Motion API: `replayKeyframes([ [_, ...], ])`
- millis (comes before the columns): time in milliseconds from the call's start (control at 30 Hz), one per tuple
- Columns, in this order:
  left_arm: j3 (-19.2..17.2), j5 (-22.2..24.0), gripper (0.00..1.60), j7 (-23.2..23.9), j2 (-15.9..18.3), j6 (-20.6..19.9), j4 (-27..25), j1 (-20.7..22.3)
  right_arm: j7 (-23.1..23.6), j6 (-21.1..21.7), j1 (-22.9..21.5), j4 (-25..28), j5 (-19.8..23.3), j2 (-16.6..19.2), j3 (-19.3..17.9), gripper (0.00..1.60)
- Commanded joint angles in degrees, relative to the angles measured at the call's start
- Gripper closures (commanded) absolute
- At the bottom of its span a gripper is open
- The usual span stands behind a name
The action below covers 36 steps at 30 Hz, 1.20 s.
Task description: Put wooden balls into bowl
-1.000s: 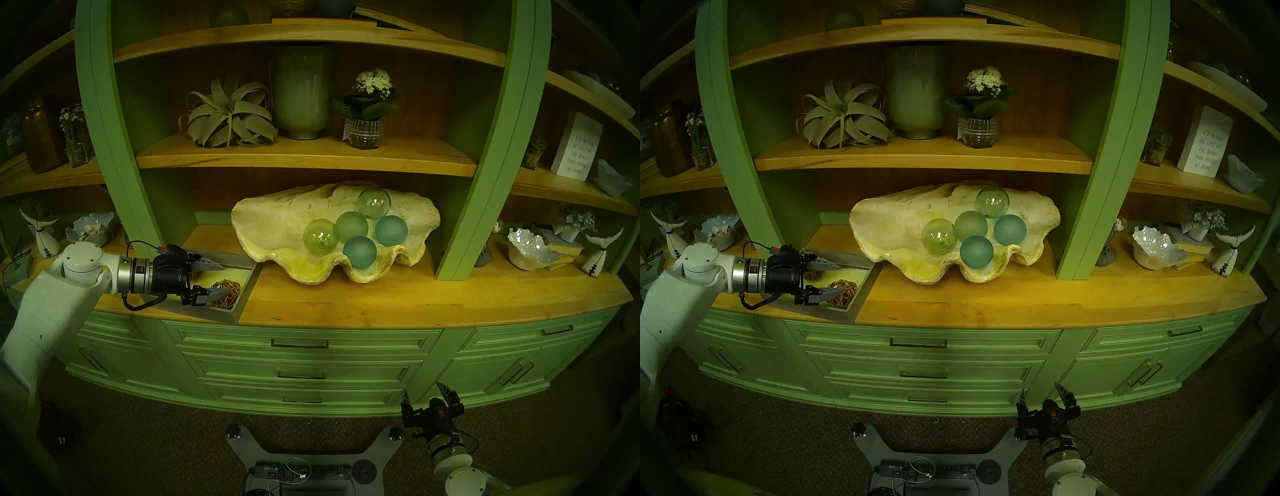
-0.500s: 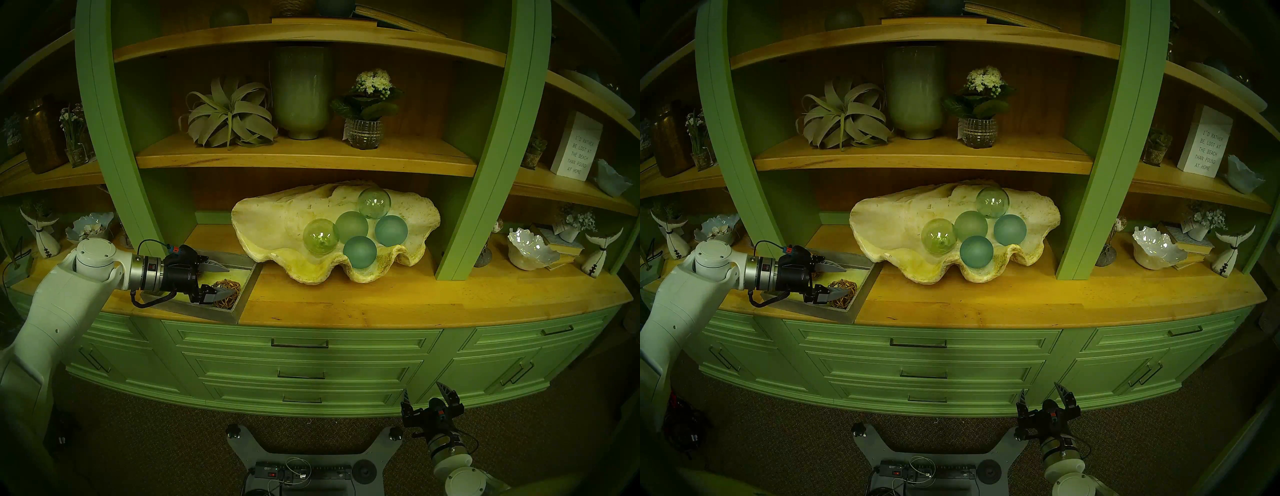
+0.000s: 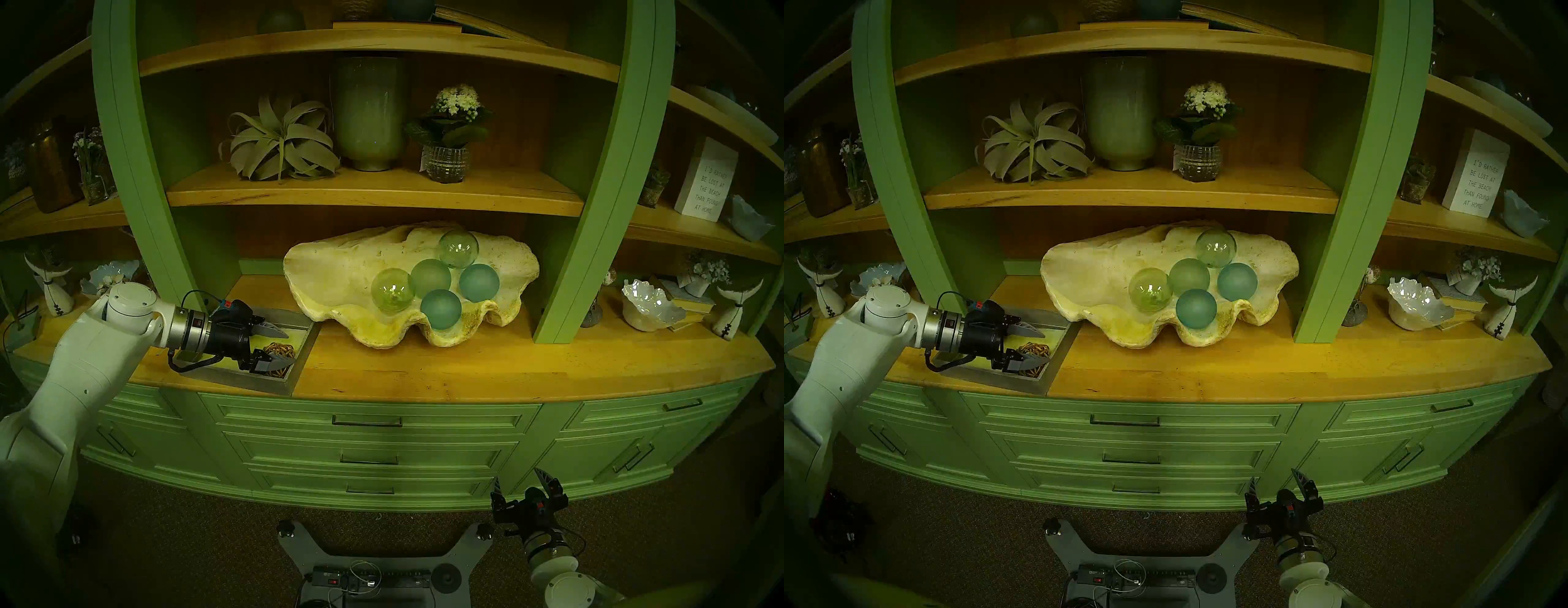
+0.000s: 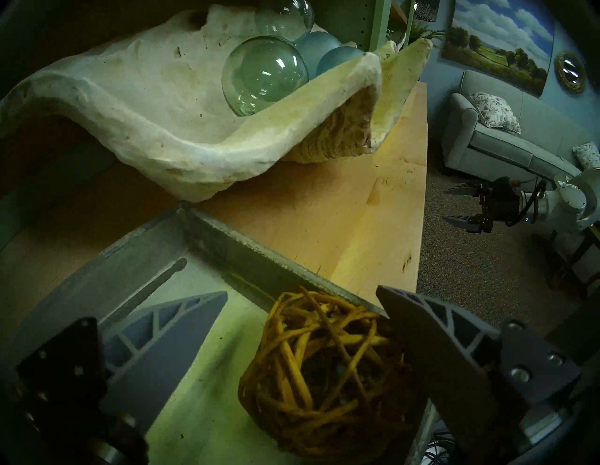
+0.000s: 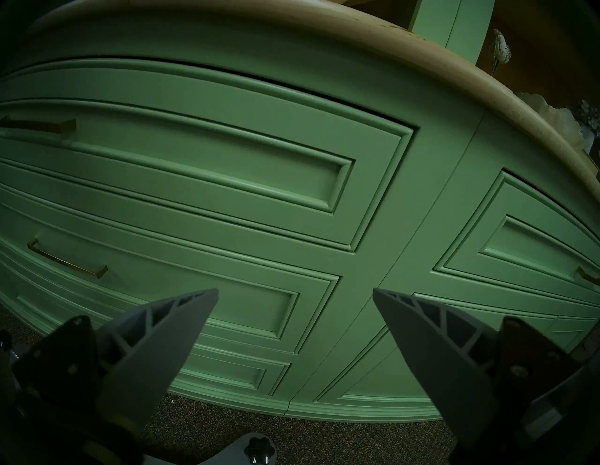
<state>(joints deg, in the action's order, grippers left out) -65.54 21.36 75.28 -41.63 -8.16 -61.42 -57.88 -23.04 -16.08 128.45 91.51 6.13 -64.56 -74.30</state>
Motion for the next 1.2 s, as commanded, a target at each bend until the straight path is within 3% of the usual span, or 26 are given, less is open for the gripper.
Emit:
replayKeyframes([
  [0, 1.7, -3.0, 0.0, 2.9, 1.0, 0.1, 3.7, 5.5, 0.0, -0.5, -0.6, 1.3, -0.1, -0.1, 0.0, 0.0],
  [567, 6.7, -9.0, 0.0, 9.7, 0.3, 1.8, 11.9, 14.4, 0.0, -0.5, -0.6, 1.4, -0.2, -0.1, 0.0, 0.0],
  [1167, 10.4, -13.8, 0.0, 9.7, -6.3, 7.1, 20.3, 21.3, 0.0, -0.6, -0.5, 1.7, -0.2, -0.1, 0.0, 0.0],
])
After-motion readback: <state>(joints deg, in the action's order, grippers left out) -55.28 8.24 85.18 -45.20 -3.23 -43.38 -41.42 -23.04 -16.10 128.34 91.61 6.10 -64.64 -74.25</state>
